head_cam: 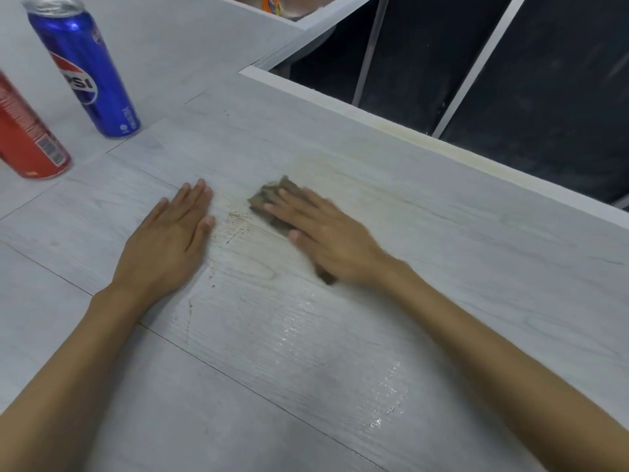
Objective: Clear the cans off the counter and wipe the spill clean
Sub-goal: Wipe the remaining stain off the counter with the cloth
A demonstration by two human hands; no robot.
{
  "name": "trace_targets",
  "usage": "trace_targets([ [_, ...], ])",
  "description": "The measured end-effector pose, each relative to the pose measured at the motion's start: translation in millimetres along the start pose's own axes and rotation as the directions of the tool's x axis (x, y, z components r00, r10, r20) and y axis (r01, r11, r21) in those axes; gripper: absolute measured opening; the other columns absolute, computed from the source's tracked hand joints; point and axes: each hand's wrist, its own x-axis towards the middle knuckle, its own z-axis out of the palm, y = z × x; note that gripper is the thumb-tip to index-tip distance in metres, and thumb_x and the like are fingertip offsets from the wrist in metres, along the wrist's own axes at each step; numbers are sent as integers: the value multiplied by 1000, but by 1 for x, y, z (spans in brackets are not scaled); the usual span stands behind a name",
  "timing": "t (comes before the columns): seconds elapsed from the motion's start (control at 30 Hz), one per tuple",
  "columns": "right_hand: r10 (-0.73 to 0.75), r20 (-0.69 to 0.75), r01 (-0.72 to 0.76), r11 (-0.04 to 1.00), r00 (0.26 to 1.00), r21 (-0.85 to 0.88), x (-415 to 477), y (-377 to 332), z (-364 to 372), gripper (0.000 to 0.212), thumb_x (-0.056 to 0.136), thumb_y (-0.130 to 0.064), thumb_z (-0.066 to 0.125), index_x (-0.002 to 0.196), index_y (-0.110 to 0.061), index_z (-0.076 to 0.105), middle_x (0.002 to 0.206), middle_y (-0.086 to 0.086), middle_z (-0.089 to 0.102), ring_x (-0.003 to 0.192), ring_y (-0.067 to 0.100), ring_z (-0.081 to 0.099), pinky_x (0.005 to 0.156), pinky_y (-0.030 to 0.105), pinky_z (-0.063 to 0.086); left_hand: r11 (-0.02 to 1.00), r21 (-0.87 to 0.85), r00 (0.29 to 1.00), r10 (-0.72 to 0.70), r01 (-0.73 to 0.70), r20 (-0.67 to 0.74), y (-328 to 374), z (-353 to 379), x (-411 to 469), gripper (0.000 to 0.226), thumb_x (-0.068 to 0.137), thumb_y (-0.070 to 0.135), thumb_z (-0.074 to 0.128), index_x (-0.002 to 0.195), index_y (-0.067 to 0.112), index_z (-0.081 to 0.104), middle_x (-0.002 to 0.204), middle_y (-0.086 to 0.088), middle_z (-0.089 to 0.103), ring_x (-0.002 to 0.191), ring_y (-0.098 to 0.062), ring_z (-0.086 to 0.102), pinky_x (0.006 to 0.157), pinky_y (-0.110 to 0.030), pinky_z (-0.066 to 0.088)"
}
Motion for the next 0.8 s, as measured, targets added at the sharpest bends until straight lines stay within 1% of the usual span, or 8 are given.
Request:
trace_targets([
  [0.1, 159, -68, -162, 986, 985, -41, -8, 65, -37, 47, 100, -25, 26, 147, -28, 21, 157, -5, 16, 146, 15, 4, 120, 38, 4, 1000, 1, 1000, -15, 15, -17, 0, 0, 0, 62, 91, 44, 10, 147, 18, 17, 156, 6, 12, 141, -2, 6, 117, -27, 4],
  [0.23, 505, -87, -512, 851, 859, -114, 33, 133, -53, 49, 101, -22, 21, 149, -21, 11, 159, 3, 7, 147, 21, 1, 120, 33, -1, 999, 29, 999, -18, 19, -40, 2, 1, -1, 63, 91, 42, 10, 147, 15, 19, 156, 3, 14, 143, -8, 10, 117, -28, 6],
  [0.33, 451, -106, -463, 870, 886, -166, 85, 111, -36, 51, 100, -25, 19, 150, -20, 9, 159, 5, 6, 147, 27, 1, 120, 41, 5, 999, 38, 999, -15, 16, -39, 0, 1, -1, 63, 91, 42, 10, 147, 15, 19, 156, 3, 13, 143, -8, 9, 116, -28, 6],
  [0.47, 128, -39, -132, 977, 991, -165, 101, 22, 8, 50, 100, -30, 20, 149, -23, 12, 159, 1, 9, 147, 23, 0, 120, 42, 7, 999, 41, 999, -6, 8, -42, 0, 0, -1, 63, 91, 42, 10, 147, 14, 19, 156, 2, 14, 143, -8, 10, 116, -29, 6],
  [0.57, 13, 23, -12, 997, 1000, -79, 59, -9, 18, 51, 97, -37, 20, 148, -28, 16, 158, -3, 13, 147, 20, 3, 118, 48, 14, 999, 35, 999, -9, 10, -39, 2, -1, -1, 63, 91, 42, 10, 147, 14, 19, 156, 2, 14, 143, -7, 10, 117, -29, 7],
  [0.67, 59, -30, -61, 998, 998, -36, 26, 22, -6, 49, 100, -30, 25, 147, -31, 15, 158, -5, 13, 146, 14, 2, 120, 46, 7, 999, 39, 999, -11, 13, -49, 1, 0, -2, 63, 91, 42, 10, 147, 14, 20, 156, 2, 15, 143, -8, 10, 117, -29, 6],
  [0.73, 229, -87, -236, 968, 970, -82, 26, 65, -28, 49, 101, -26, 25, 148, -27, 13, 159, -2, 10, 146, 15, 1, 121, 42, 4, 999, 45, 999, -7, 10, -53, 2, 1, -2, 62, 91, 41, 11, 146, 13, 21, 156, 1, 16, 143, -9, 12, 117, -30, 7],
  [0.8, 436, -110, -448, 887, 893, -116, 41, 112, -45, 50, 101, -23, 25, 149, -22, 12, 159, 2, 8, 147, 21, 3, 121, 36, 2, 999, 43, 998, -6, 9, -58, 3, 1, -2, 61, 92, 40, 12, 146, 13, 21, 155, 1, 17, 143, -9, 12, 117, -30, 8],
])
